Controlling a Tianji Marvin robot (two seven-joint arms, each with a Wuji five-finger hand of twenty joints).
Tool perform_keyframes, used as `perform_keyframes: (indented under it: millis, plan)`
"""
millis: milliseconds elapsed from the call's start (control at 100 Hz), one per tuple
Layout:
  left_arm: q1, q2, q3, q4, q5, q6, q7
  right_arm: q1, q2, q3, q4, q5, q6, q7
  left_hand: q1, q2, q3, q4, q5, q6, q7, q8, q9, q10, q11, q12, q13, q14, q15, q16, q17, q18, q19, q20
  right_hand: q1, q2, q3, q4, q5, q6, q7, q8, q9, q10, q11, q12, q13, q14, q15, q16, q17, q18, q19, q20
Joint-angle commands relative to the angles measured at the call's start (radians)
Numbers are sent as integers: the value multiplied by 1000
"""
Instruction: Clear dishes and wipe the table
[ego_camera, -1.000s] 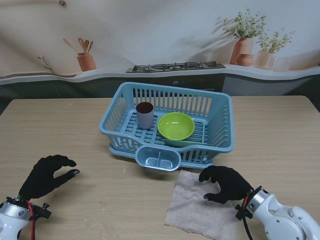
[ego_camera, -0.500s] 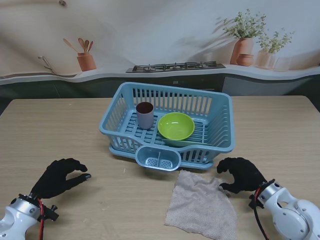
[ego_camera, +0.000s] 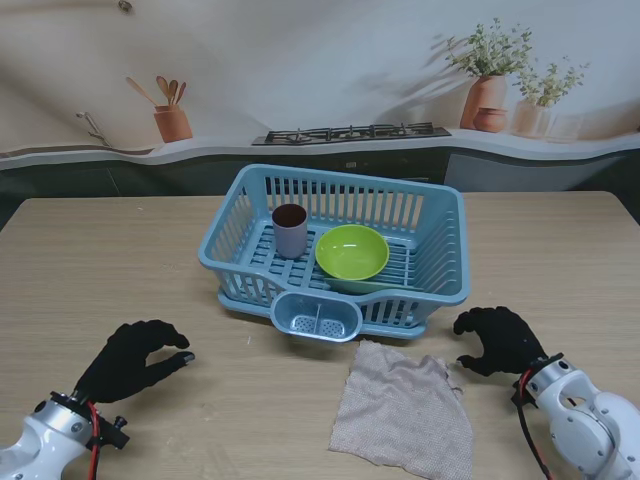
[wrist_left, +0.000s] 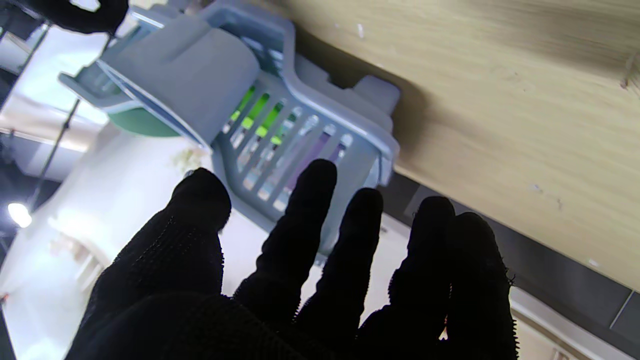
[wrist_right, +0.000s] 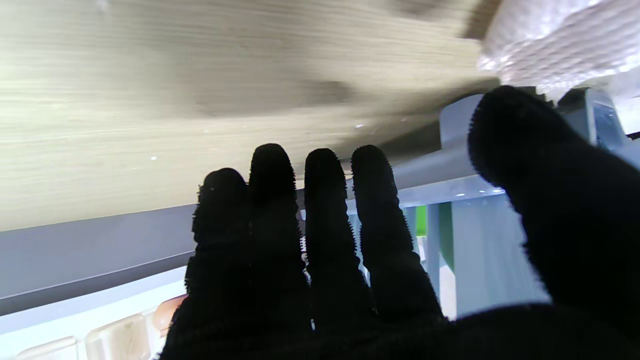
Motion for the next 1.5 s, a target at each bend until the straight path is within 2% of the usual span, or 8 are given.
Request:
perform_keyframes:
  millis: [0,270,400,630,830,1220,1490]
  plan:
    - [8,2,13,-18,-5,14,-23,9,6,6,14,-9,5,6,-26,-12,29,13,-32,-12,-19,-10,-30,-9,-3,-24,-45,-11,-10,-10,-25,-41,-33,-28,-2,14,-21,-25,-17,22,-19,-17,-29,0,-32,-20,-28,14,-40,-20,-24,7,-32,-31]
    - [0,14,68,-56,-16,82,-80,33,9,12,61,-39,17,-39,-55,-37,96,6,-93,-23,-54,-35,-112,-39,-11,-25,-109,-55,-36,-23,-77,-112,-79,-69,0,21,-28,-24,-33,27,-95,-58,-62,1,-129,-56,-74,3,-222,-103,-85,17,-156,-134]
    - [-18,23,108,-74,-23,141,-125,43,10,12,77,-43,23,-48,-68,-39,107,4,-120,-30,-66,-42,-148,-52,-17,-27,-139,-71,-50,-29,-104,-138,-102,-85,-2,25,-32,-24,-38,28,-121,-71,-78,2,-165,-69,-99,-3,-289,-134,-118,18,-197,-164]
    - [-66,39,182,-88,-40,234,-205,52,11,9,95,-52,29,-62,-82,-43,114,2,-147,-47,-76,-46,-184,-71,-25,-32,-168,-89,-65,-35,-133,-163,-121,-102,-2,27,-36,-24,-38,29,-128,-75,-84,3,-178,-73,-113,-3,-312,-144,-134,15,-212,-176]
    - [-109,50,242,-93,-52,291,-256,48,12,8,88,-53,39,-53,-90,-54,131,2,-172,-57,-85,-49,-216,-90,-30,-34,-194,-112,-82,-40,-158,-191,-150,-124,-2,29,-39,-24,-38,31,-130,-75,-87,5,-181,-74,-122,-1,-314,-144,-141,13,-214,-179]
    - [-202,64,384,-83,-74,379,-307,45,11,1,81,-50,48,-44,-121,-106,236,-5,-229,-75,-98,-48,-287,-131,-20,-32,-231,-172,-101,-43,-183,-237,-164,-154,4,27,-39,-23,-37,31,-138,-75,-90,5,-182,-73,-132,0,-314,-145,-149,14,-216,-182]
    - [-262,74,483,-68,-99,456,-351,46,12,-5,84,-50,50,-44,-134,-124,279,-10,-246,-78,-100,-43,-306,-139,-14,-30,-242,-185,-103,-42,-191,-248,-162,-156,6,25,-39,-23,-37,31,-140,-74,-91,5,-182,-73,-135,-1,-313,-144,-153,9,-218,-183]
